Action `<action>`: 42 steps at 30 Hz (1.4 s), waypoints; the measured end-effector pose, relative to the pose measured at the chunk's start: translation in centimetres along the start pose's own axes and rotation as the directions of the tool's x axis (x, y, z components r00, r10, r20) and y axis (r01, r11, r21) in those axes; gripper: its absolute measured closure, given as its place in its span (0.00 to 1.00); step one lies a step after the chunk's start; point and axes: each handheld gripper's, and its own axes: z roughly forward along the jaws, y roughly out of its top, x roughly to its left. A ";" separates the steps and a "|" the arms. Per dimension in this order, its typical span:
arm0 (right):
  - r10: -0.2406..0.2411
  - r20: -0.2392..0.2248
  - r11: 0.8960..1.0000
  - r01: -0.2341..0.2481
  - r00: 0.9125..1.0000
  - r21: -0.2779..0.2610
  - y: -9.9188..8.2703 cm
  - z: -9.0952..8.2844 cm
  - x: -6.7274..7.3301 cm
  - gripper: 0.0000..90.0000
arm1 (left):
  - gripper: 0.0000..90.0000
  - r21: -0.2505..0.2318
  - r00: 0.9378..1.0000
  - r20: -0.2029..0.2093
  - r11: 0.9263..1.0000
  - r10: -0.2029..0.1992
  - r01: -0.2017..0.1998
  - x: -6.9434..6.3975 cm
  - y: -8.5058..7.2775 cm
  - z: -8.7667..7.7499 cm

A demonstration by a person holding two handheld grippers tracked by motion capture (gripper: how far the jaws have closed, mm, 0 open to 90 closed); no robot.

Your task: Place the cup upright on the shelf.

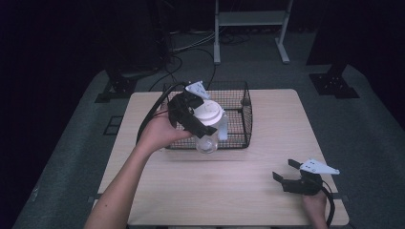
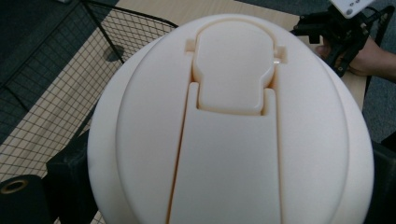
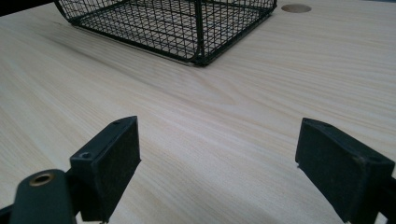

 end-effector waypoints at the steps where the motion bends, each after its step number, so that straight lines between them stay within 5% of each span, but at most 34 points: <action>1: 0.000 0.000 1.000 0.000 1.000 0.000 0.0 0.0 0.0 0.14 | 0.06 0.002 1.000 -0.009 1.000 -0.003 0.003 0.2 0.1 -0.1; 21: 0.005 0.001 1.000 -0.005 1.000 -0.001 0.0 0.0 0.0 0.14 | 0.06 0.030 0.990 -0.111 0.996 -0.085 0.089 5.1 2.8 -1.8; 32: 0.004 0.000 1.000 -0.004 1.000 -0.001 0.0 0.0 -0.1 0.14 | 0.05 0.052 0.974 -0.154 0.983 -0.164 0.173 7.9 2.7 0.0; 42: 0.012 0.000 1.000 -0.012 1.000 -0.001 0.0 0.0 0.0 0.14 | 0.05 0.081 0.965 -0.183 0.975 -0.189 0.207 9.0 2.8 2.1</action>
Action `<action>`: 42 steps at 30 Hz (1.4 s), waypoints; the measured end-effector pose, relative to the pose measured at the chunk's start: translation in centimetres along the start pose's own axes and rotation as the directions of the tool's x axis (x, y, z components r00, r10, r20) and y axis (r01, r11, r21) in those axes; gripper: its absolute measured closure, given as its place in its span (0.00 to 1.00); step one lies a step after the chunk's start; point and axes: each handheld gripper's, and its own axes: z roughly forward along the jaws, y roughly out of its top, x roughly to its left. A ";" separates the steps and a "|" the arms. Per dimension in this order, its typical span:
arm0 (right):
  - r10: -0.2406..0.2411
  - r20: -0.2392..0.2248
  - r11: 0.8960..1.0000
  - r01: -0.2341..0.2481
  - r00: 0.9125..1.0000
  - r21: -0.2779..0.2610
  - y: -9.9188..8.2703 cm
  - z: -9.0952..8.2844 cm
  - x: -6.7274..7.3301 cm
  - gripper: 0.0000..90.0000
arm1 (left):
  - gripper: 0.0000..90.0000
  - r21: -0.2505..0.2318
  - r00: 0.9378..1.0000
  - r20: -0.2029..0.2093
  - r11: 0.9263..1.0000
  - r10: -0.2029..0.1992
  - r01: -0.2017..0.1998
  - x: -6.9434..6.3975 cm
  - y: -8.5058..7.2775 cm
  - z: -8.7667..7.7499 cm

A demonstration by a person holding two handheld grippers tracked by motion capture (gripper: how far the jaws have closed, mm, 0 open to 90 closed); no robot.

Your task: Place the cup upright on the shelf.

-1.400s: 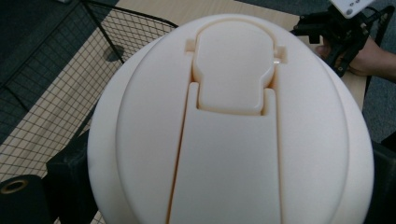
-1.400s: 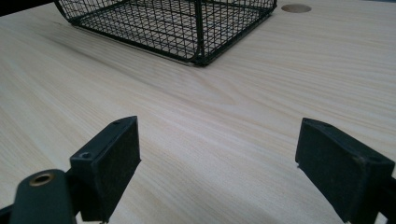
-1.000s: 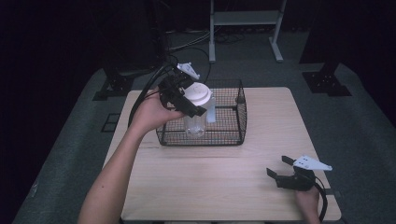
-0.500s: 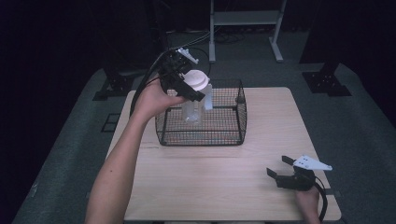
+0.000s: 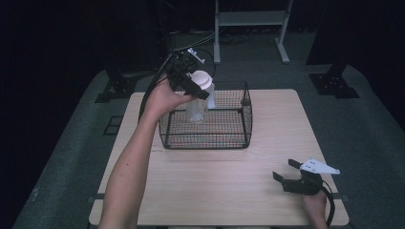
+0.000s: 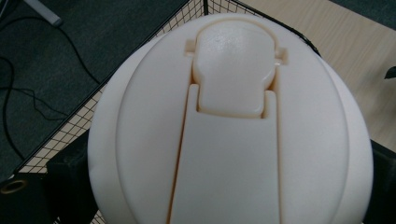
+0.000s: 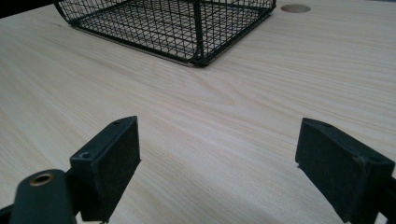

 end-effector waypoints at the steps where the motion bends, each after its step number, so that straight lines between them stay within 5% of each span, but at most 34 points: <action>1: 0.000 0.000 1.000 0.000 1.000 0.000 0.0 0.0 0.0 0.14 | 0.05 0.002 1.000 -0.001 1.000 -0.002 0.002 0.0 0.0 0.3; 14: 0.007 -0.001 1.000 -0.007 1.000 -0.004 0.0 0.0 0.0 0.14 | 0.05 0.027 0.999 -0.009 0.999 -0.040 0.040 0.9 -0.6 3.6; 42: 0.049 -0.017 0.998 -0.049 0.999 -0.033 -0.1 -0.3 -0.8 0.14 | 0.05 0.054 0.994 -0.024 0.993 -0.104 0.105 2.5 -2.7 7.2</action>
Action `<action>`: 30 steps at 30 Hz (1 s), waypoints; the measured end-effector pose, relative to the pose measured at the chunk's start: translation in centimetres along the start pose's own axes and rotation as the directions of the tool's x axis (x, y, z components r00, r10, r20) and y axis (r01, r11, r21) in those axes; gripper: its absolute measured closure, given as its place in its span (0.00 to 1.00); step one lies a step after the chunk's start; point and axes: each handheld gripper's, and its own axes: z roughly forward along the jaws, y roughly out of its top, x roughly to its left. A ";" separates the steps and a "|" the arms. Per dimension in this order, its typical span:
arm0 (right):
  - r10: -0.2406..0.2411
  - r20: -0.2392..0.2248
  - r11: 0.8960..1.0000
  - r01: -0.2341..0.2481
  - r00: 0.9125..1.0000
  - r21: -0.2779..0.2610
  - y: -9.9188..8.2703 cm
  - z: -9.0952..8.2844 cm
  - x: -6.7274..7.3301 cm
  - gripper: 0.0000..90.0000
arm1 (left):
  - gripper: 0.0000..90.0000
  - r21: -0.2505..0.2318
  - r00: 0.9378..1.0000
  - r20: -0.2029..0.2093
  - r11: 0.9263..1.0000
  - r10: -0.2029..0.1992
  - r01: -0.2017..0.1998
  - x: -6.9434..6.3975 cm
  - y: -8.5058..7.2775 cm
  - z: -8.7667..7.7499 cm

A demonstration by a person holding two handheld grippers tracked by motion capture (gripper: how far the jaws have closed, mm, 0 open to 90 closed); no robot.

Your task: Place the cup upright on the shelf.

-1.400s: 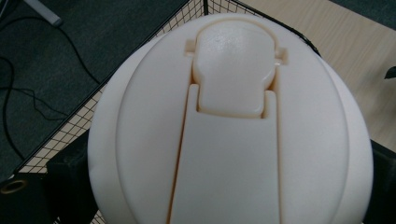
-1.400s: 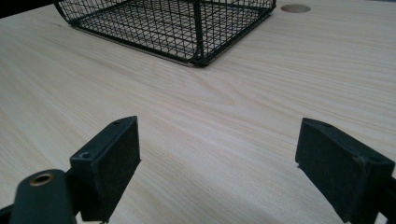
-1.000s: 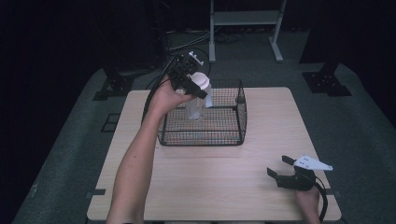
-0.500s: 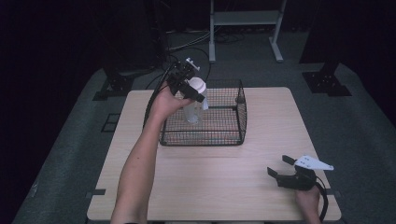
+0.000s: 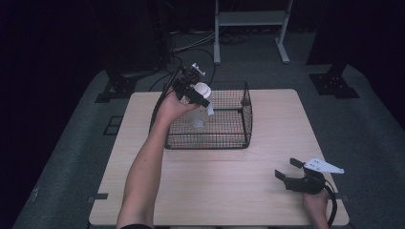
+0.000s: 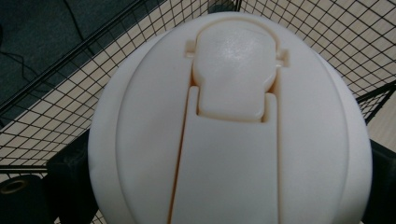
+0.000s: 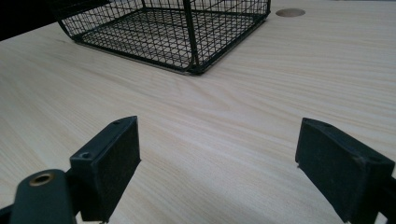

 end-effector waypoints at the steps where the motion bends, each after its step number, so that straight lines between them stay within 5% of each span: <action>1: 0.001 0.000 1.000 -0.001 1.000 0.000 0.0 0.0 0.0 0.14 | 0.05 0.002 1.000 -0.007 1.000 0.006 -0.006 0.2 -0.1 0.1; 10: 0.001 0.006 1.000 -0.001 1.000 -0.001 0.0 0.0 0.0 0.14 | 0.05 0.018 0.999 -0.022 0.999 -0.046 0.047 1.0 -0.8 1.8; 23: -0.019 0.015 1.000 0.019 1.000 0.014 0.0 0.1 0.4 0.14 | 0.05 0.044 0.998 -0.034 0.997 -0.061 0.062 1.2 -2.6 3.8; 25: -0.025 0.015 1.000 0.025 1.000 0.013 0.0 0.1 0.4 0.14 | 0.05 0.001 0.997 -0.033 0.998 -0.070 0.070 1.3 -3.1 3.7; 30: -0.028 0.018 0.999 0.027 0.999 0.016 0.0 0.2 0.4 0.14 | 0.05 0.012 0.997 -0.028 0.998 -0.067 0.067 1.2 -3.5 3.6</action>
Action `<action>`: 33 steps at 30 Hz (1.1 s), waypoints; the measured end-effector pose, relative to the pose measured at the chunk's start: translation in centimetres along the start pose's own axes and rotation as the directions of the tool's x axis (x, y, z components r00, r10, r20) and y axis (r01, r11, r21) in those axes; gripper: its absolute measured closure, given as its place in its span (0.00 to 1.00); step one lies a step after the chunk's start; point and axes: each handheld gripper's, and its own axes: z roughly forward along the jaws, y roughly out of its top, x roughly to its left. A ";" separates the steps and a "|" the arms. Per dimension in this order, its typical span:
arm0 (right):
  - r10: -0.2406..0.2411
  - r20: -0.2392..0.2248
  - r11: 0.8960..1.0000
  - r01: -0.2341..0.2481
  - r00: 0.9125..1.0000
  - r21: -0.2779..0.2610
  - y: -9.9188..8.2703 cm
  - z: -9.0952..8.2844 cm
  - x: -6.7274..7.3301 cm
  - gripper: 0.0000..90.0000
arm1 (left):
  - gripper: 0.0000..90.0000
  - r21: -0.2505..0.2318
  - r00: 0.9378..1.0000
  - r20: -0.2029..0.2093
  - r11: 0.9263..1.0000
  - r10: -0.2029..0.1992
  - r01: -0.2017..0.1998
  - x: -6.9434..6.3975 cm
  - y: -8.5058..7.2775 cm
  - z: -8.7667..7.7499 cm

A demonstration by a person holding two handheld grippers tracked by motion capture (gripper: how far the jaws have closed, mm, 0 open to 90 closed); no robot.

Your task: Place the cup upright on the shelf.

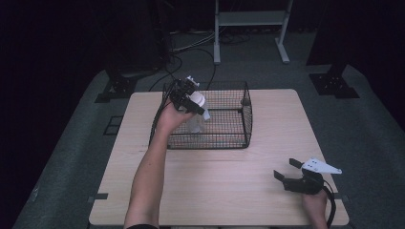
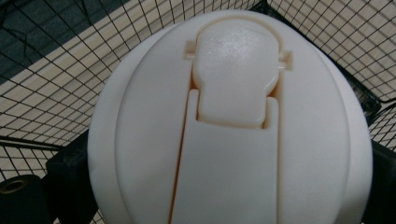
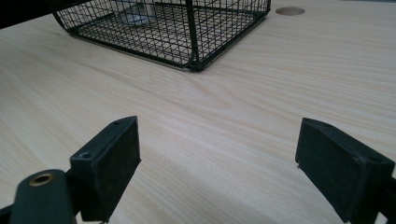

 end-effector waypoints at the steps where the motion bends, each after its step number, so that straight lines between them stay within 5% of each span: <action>1: -0.002 0.001 1.000 0.002 1.000 0.000 0.0 0.0 0.0 0.14 | 0.05 0.001 1.000 0.000 1.000 0.001 -0.001 0.0 0.0 0.0; 33: -0.002 0.003 1.000 0.001 1.000 0.009 0.0 0.1 0.1 0.14 | 0.02 -0.041 1.000 0.009 0.999 0.002 -0.001 -0.1 -0.6 -1.1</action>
